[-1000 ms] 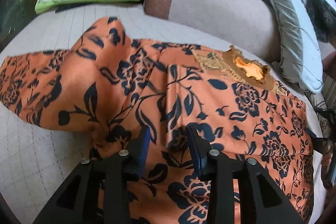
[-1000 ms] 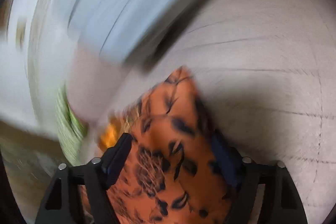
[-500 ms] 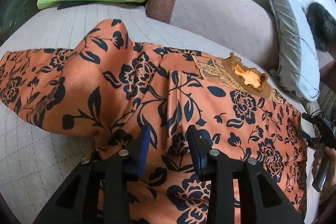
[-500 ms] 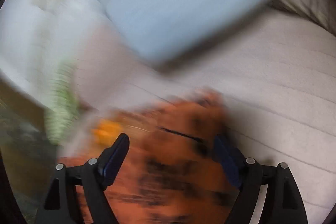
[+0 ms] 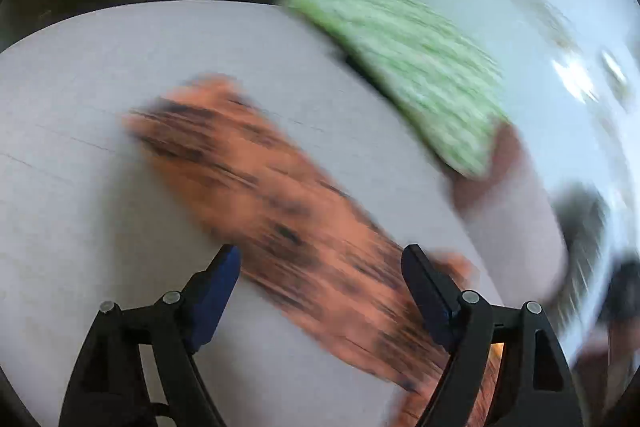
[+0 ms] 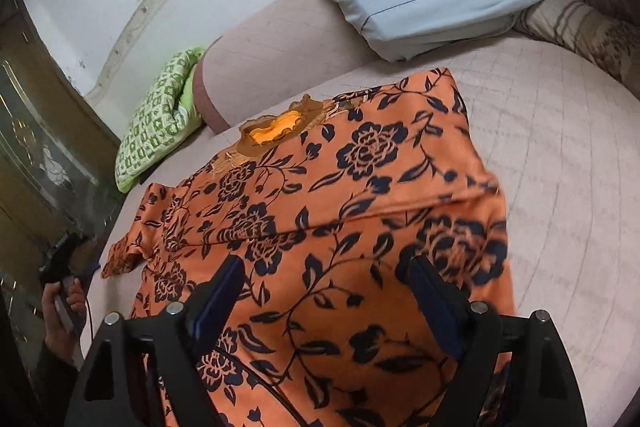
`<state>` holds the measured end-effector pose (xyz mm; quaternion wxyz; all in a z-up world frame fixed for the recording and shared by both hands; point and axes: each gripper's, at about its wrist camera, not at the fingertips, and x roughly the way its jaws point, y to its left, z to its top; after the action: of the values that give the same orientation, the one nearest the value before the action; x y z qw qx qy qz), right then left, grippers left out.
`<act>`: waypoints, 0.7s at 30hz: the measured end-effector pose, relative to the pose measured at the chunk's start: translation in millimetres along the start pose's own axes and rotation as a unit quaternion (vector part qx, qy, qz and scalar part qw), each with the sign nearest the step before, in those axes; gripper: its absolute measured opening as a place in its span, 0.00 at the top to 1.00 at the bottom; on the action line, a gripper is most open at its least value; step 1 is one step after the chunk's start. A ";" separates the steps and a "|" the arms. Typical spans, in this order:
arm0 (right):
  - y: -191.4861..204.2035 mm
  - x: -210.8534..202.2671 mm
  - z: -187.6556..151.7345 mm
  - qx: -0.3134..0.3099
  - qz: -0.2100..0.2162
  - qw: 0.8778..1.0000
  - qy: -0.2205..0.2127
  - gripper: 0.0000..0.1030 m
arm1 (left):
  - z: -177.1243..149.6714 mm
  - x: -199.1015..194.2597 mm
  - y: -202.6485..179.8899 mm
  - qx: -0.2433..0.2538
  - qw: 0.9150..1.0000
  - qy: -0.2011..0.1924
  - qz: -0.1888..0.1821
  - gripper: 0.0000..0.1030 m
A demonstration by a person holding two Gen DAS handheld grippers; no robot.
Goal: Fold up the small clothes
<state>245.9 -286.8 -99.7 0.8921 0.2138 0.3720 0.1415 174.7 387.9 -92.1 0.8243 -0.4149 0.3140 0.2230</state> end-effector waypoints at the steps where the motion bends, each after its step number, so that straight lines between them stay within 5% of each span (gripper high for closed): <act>1: -1.4 5.7 0.4 0.003 0.002 1.000 0.004 0.16 | 14.2 7.3 20.1 -0.025 1.000 0.005 0.015 0.19; 4: -4.5 4.2 -4.0 0.002 0.011 1.000 0.008 0.16 | 44.1 34.7 67.2 -0.081 0.996 0.038 0.007 0.21; 9: -9.2 7.5 -5.1 0.008 0.003 1.000 0.014 0.16 | 61.7 48.1 59.2 -0.063 0.997 0.033 0.009 0.21; 11: -11.3 8.1 -4.1 0.013 0.006 1.000 0.011 0.16 | 63.5 54.8 57.5 -0.045 0.998 0.037 0.039 0.29; 12: -11.6 8.1 -3.8 0.013 0.006 1.000 0.010 0.16 | 65.5 52.5 55.0 -0.036 0.997 0.033 0.056 0.55; 13: -11.6 7.3 -3.4 0.014 0.007 1.000 0.007 0.16 | 67.3 54.5 52.6 -0.023 0.996 0.035 0.079 0.93; 16: -11.3 6.2 -3.2 0.015 0.015 1.000 0.007 0.16 | 65.9 56.8 40.2 0.003 0.995 0.044 0.094 0.95; 18: -11.6 5.6 -2.9 0.017 0.019 1.000 0.006 0.16 | 57.9 42.8 7.1 0.057 0.991 0.012 0.119 0.95; 21: -13.2 1.3 -1.1 0.024 0.027 0.999 -0.002 0.16 | 37.0 5.3 -73.5 0.154 0.982 -0.044 0.097 0.95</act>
<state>247.2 -297.5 -107.6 0.8832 0.2454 0.3678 0.1564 236.8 378.1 -38.9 0.8660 -0.2400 0.3466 0.2690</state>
